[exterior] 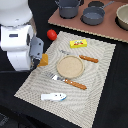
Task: Interact with the objects in diverse but meaningful ways.
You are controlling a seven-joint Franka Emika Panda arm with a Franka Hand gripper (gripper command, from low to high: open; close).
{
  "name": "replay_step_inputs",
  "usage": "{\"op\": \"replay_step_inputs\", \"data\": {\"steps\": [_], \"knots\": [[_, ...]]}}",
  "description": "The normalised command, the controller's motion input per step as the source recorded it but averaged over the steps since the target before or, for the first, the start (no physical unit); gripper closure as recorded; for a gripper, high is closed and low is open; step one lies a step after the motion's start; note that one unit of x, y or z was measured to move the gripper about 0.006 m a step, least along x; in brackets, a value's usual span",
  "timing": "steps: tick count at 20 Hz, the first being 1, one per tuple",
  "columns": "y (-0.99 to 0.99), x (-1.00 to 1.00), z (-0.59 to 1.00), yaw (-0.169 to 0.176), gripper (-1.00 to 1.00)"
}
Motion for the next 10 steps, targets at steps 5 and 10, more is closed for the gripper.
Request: {"op": "replay_step_inputs", "data": {"steps": [5,10], "knots": [[-0.17,0.64,0.17,-0.109,1.0],[-0.3,0.4,0.0,-0.094,1.0]]}}
